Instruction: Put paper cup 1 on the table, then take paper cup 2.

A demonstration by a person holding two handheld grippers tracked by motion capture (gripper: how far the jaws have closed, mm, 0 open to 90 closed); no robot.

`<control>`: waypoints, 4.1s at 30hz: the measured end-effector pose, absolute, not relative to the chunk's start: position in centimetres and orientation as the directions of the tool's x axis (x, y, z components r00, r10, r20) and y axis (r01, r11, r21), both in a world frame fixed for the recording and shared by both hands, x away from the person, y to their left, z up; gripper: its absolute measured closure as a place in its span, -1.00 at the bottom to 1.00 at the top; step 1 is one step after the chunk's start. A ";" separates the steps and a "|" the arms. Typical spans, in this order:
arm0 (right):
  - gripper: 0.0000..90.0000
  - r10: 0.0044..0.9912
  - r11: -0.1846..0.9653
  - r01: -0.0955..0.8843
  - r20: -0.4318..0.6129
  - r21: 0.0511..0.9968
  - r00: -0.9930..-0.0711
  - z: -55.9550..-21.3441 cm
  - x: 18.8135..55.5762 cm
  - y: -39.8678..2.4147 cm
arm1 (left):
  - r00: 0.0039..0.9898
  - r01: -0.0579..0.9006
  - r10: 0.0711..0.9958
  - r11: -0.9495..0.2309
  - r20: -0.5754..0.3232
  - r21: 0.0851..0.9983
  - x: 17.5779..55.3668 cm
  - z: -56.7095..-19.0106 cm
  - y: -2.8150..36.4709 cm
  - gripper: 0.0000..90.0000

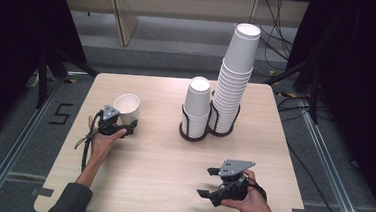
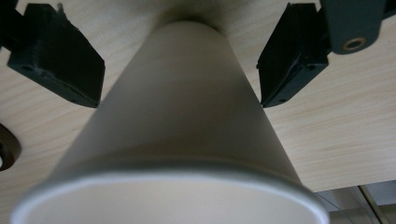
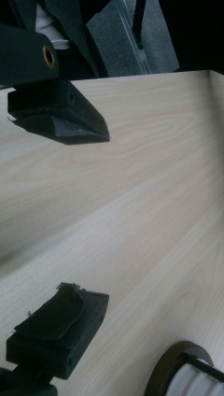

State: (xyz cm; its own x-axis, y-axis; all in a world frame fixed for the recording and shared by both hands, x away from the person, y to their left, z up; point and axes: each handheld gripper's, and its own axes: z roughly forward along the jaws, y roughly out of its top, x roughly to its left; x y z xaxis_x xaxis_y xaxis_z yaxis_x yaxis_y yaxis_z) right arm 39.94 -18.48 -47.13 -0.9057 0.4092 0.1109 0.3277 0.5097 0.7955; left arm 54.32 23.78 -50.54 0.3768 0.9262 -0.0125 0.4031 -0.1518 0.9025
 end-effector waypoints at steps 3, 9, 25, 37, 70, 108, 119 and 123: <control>-0.56 0.415 0.502 0.338 0.120 0.796 -0.902 -47.1 39.9 -18.5 | 0.371 0.408 0.928 -0.131 -0.033 0.903 53.8 -50.5 24.1 -0.68; -0.56 0.416 0.502 0.336 0.118 0.797 -0.902 -47.1 39.9 -18.6 | 0.388 0.429 0.919 -0.115 -0.068 0.896 52.4 -50.4 24.6 -0.68; -0.56 0.420 0.503 0.324 0.100 0.801 -0.902 -46.9 40.0 -18.7 | 0.441 0.352 0.896 -0.124 -0.048 0.928 45.8 -47.9 22.8 -0.68; -0.56 0.430 0.495 0.323 0.095 0.807 -0.898 -46.8 40.0 -18.9 | 0.489 0.328 0.871 -0.133 -0.048 0.935 42.0 -48.2 21.0 -0.68; -0.55 0.517 0.425 0.380 0.125 0.821 -0.847 -46.7 40.6 -20.1 | 0.644 0.305 0.764 -0.197 -0.049 0.932 35.3 -49.2 16.3 -0.68; -0.65 0.734 0.189 0.303 0.071 0.934 -0.676 -34.6 45.8 -25.7 | 0.668 0.303 0.744 -0.246 -0.021 0.920 35.3 -49.7 15.4 -0.68; -0.65 0.767 0.163 0.262 0.044 0.951 -0.640 -29.7 49.1 -25.1 | 0.671 0.306 0.741 -0.243 -0.027 0.920 35.4 -49.9 15.4 -0.68; -0.66 0.780 0.163 0.259 0.036 0.952 -0.625 -28.3 50.3 -24.8 | 0.669 0.307 0.743 -0.241 -0.029 0.921 35.4 -49.8 15.5 -0.68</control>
State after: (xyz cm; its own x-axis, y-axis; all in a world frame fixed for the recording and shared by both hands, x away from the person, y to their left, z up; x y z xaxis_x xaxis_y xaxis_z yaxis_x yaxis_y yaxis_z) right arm 50.29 -24.77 -28.35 -0.6245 0.7801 0.0364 0.2589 0.1629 0.9521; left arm 35.44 15.45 -49.84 0.6685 0.7431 -0.0288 0.3071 -0.2406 0.9207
